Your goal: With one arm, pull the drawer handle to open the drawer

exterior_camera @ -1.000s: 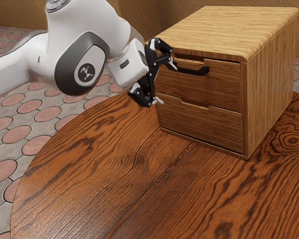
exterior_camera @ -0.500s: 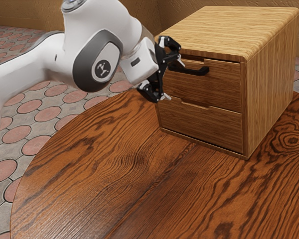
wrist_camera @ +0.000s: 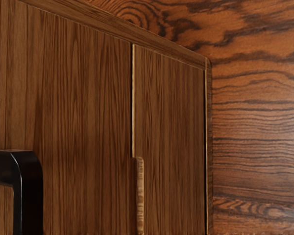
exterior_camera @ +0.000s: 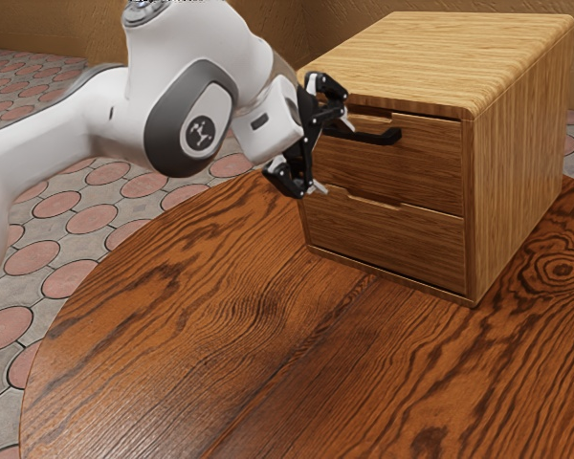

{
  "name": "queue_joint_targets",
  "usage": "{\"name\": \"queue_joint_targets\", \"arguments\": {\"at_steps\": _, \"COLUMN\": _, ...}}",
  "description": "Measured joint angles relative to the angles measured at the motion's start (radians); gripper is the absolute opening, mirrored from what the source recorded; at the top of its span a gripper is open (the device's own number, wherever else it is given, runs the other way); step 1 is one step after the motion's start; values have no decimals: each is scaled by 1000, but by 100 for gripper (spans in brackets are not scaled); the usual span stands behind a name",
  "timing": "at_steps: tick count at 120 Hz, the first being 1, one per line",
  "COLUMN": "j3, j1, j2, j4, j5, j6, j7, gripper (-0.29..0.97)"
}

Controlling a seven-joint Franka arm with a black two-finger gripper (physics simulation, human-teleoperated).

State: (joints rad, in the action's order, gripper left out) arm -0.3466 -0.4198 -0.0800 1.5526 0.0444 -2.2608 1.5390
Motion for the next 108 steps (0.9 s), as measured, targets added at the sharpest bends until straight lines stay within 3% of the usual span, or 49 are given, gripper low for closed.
{"name": "queue_joint_targets", "arguments": {"at_steps": 108, "j3": -26, "j1": 36, "j2": -24, "j4": -28, "j5": 10, "j6": 3, "j7": -1, "gripper": 68}}
